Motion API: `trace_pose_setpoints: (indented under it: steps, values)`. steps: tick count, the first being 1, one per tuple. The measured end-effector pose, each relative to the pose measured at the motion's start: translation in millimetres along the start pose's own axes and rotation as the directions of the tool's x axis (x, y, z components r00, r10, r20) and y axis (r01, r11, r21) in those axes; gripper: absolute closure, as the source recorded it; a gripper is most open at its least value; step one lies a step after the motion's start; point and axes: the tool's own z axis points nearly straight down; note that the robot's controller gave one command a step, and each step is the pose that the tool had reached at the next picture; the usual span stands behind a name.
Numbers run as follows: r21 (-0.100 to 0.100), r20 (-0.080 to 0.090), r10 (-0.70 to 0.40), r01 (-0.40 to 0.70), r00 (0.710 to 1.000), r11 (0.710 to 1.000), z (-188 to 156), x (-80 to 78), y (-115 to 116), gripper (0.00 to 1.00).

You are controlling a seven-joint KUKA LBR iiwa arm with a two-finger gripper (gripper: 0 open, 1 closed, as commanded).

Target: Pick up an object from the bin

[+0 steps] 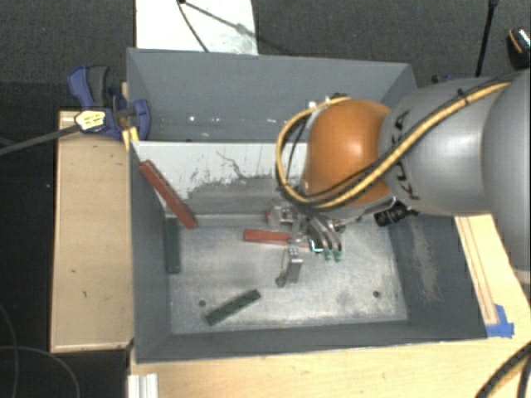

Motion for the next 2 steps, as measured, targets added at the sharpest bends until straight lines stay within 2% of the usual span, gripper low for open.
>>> trace_pose_setpoints:
  steps: [1,2]
  values:
    - [0.000,0.009,0.117,-0.117,0.993,0.993,71,-48.1,-48,0.00]
    - [-0.001,0.008,0.114,-0.114,0.993,0.993,67,-41.4,-37,0.00]
